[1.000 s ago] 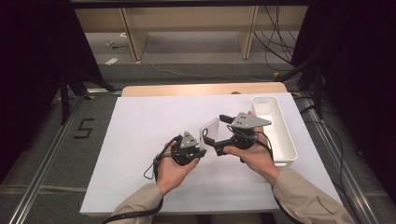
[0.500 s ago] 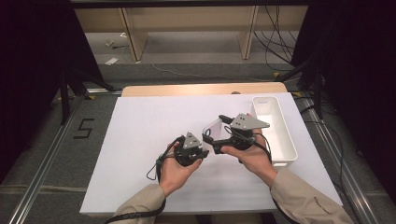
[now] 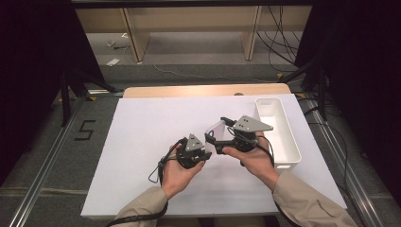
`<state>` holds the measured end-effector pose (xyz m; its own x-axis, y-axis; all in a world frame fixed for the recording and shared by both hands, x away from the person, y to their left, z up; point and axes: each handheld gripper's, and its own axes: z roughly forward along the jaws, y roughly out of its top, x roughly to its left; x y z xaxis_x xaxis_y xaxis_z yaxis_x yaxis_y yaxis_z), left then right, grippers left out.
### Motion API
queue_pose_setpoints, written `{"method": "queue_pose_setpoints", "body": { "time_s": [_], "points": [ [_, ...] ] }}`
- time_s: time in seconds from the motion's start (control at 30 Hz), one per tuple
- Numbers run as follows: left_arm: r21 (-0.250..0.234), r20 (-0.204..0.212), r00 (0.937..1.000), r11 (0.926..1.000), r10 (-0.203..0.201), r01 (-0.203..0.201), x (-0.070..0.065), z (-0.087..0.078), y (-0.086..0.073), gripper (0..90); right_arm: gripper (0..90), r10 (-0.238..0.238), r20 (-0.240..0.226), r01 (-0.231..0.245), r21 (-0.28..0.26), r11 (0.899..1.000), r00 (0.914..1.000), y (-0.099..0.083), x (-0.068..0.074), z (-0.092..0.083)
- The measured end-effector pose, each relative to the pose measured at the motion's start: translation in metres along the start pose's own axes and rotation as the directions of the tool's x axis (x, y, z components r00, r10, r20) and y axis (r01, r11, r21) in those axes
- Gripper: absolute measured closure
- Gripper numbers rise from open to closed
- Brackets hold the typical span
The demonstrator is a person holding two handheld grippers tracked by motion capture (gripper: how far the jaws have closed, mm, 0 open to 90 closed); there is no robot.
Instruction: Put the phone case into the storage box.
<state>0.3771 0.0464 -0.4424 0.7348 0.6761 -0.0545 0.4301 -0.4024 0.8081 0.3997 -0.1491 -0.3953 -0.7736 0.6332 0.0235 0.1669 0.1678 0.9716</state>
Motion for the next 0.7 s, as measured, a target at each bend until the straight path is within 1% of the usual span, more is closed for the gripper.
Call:
{"method": "queue_pose_setpoints", "body": {
  "time_s": [0.3,0.6,0.67,0.7],
  "points": [
    [-0.008,0.001,1.0000,0.9999,0.006,-0.006,0.0000,-0.0004,0.0004,80.6,18.0,-0.006,0.000,0.006,-0.004,1.000,1.0000,0.0013,0.0005,-0.0005],
    [-0.018,-0.002,0.9999,0.9997,0.015,-0.015,0.0000,-0.0010,0.0009,80.3,18.4,0.002,0.008,-0.002,-0.007,1.000,1.0000,0.0027,0.0005,-0.0018],
    [-0.025,0.007,0.9998,0.9995,0.021,-0.020,0.0004,-0.0008,0.0008,79.7,18.4,0.002,0.006,-0.002,-0.006,1.000,1.0000,0.0030,-0.0002,-0.0021],
    [-0.029,0.011,0.9997,0.9993,0.023,-0.023,0.0006,-0.0009,0.0008,78.1,18.4,0.004,0.005,-0.004,-0.007,1.000,1.0000,0.0035,-0.0009,-0.0027]
  ]
}}
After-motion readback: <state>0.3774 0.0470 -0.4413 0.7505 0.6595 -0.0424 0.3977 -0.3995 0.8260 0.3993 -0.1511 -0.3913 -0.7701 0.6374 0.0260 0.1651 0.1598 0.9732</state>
